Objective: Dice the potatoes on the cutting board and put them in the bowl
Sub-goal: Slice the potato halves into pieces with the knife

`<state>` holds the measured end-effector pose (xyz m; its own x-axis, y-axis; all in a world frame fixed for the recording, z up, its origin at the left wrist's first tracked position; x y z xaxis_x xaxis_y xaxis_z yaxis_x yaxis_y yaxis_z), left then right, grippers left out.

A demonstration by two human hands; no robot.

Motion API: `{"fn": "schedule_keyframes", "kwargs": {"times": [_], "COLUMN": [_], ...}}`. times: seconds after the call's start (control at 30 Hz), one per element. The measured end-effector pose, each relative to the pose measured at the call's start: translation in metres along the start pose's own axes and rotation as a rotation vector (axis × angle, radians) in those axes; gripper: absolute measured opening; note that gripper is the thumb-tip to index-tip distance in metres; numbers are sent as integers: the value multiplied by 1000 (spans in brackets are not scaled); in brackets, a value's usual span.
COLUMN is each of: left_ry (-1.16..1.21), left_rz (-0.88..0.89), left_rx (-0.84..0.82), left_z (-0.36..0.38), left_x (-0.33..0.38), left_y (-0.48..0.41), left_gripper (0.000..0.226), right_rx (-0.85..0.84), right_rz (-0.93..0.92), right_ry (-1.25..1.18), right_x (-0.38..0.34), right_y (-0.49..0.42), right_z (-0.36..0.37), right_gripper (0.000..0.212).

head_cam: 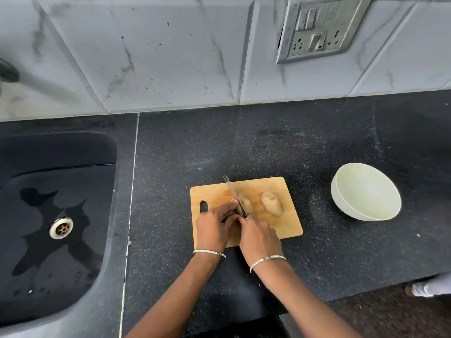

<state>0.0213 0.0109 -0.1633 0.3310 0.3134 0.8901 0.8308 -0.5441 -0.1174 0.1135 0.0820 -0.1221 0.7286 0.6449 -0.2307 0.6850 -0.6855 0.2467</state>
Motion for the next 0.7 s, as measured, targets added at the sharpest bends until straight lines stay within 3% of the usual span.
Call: {"fn": "schedule_keyframes", "kwargs": {"times": [0.33, 0.7], "left_ry": [-63, -28], "left_rz": [74, 18], "left_rx": [61, 32], "left_z": [-1, 1], "left_x": [6, -5], "left_y": [1, 1], "left_gripper": [24, 29], "right_rx": [51, 2], "right_rz": [-11, 20], "right_ry": [106, 201], "right_x": [-3, 23], "right_y": [2, 45], "right_z": [6, 20], "right_gripper": [36, 38]}}
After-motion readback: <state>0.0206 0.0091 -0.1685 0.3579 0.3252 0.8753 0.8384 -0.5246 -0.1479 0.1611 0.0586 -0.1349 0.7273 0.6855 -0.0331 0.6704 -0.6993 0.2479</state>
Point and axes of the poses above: each hand's wrist, its own y-axis away from the middle knuckle, its own z-axis out of the palm, x = y × z, the point moved 3 cm from there along -y, towards the middle knuckle, and after that the axes turned 5 degrees about y, right-handed, at the moved point
